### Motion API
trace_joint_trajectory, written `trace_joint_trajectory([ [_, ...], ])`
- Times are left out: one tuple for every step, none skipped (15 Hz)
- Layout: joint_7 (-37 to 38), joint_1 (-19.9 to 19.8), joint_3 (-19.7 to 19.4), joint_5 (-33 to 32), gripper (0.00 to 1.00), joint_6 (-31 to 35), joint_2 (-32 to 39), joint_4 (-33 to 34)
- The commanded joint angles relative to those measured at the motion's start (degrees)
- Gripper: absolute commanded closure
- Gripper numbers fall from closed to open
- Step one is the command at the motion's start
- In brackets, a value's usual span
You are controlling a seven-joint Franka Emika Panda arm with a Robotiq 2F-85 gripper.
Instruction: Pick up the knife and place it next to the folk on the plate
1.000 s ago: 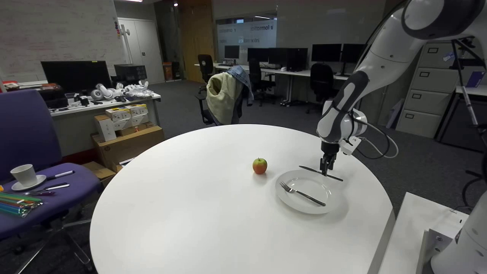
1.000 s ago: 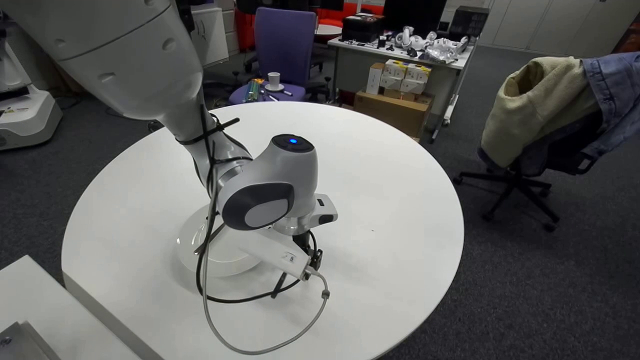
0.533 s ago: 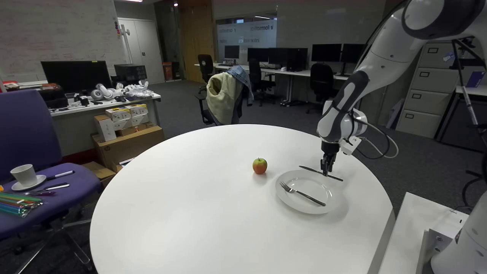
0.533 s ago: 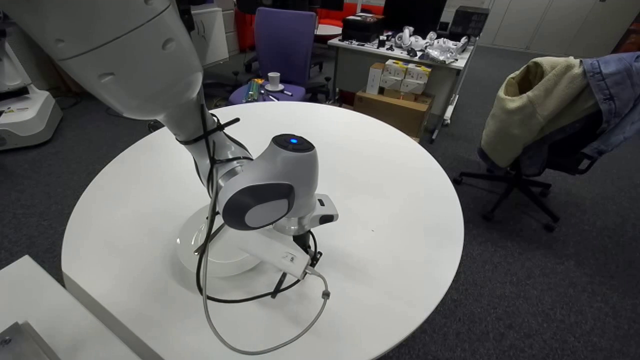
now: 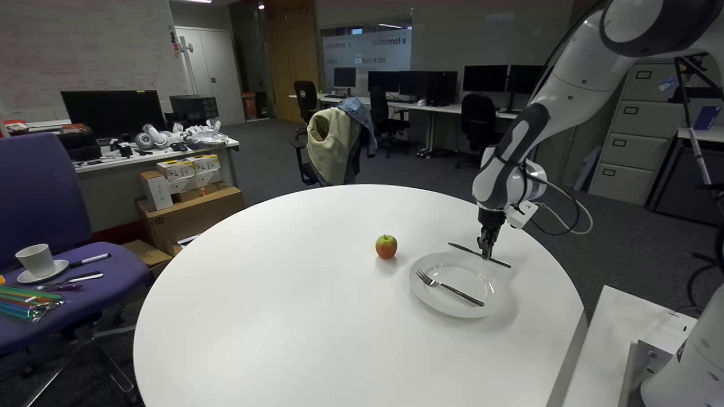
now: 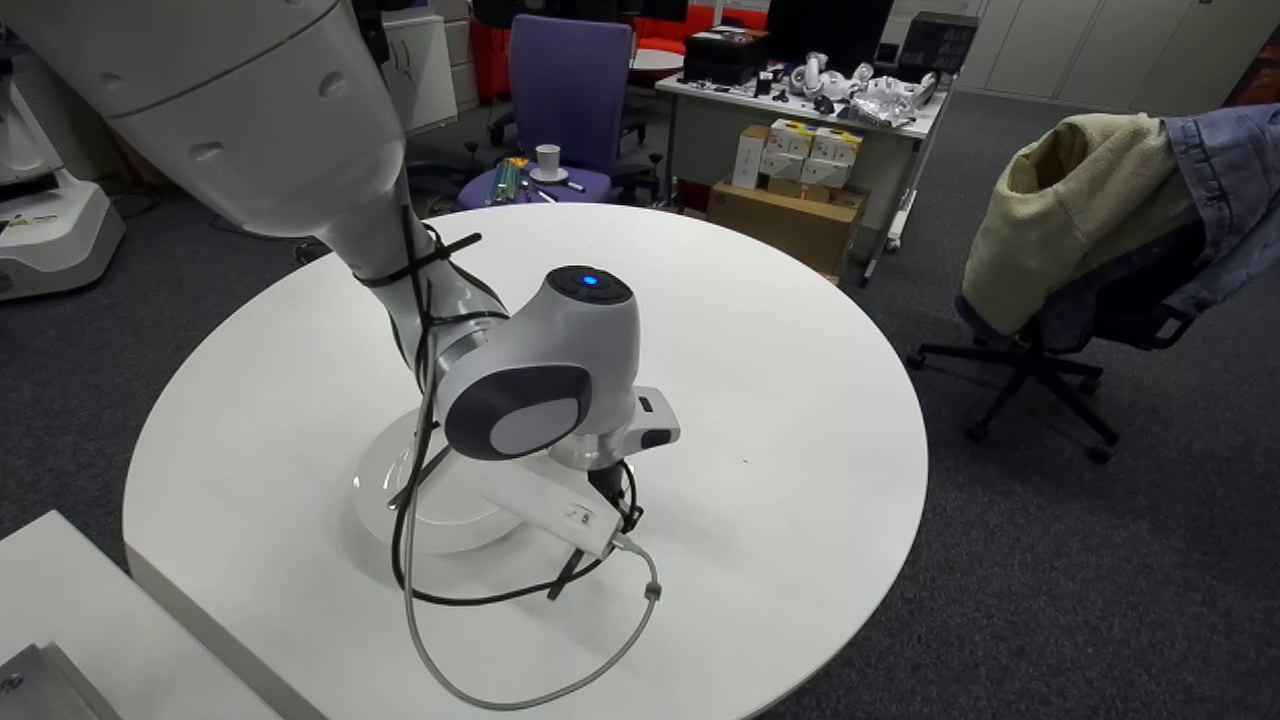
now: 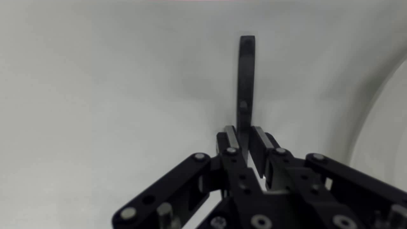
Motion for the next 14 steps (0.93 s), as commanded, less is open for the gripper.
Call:
trace_joint_trajectory([
  [-1.92, -1.82, 1.38, 1.41, 0.87, 0.73, -2.19, -1.61],
  [-1.93, -1.86, 1.38, 1.44, 0.94, 0.72, -2.22, -1.63],
  [-1.95, -1.92, 1.41, 1.50, 0.94, 0.70, -2.23, -1.62],
  [-1.98, -1.99, 1.43, 1.54, 0.99, 0.72, -2.30, -1.65],
  [-2.01, -2.06, 1.47, 1.58, 0.98, 0.78, -2.46, -1.71],
  [-2.03, -2.16, 1.52, 1.60, 0.98, 0.78, -2.54, -1.77],
  [-2.04, -2.23, 1.56, 1.62, 0.98, 0.77, -2.65, -1.78],
  [-2.04, -2.22, 1.56, 1.65, 0.99, 0.75, -2.76, -1.77],
  [-2.04, -2.18, 1.53, 1.68, 1.00, 0.78, -2.97, -1.81],
  [-1.96, -2.09, 1.44, 1.65, 1.00, 0.82, -3.04, -1.84],
  [-1.98, -2.10, 1.47, 1.67, 1.00, 0.83, -3.04, -1.83],
  [-1.95, -2.07, 1.44, 1.66, 1.00, 0.83, -3.04, -1.80],
  [-1.84, -1.98, 1.35, 1.58, 1.00, 0.88, -3.07, -1.81],
  [-1.28, -1.48, 0.98, 1.20, 0.74, 0.97, -2.89, -1.66],
])
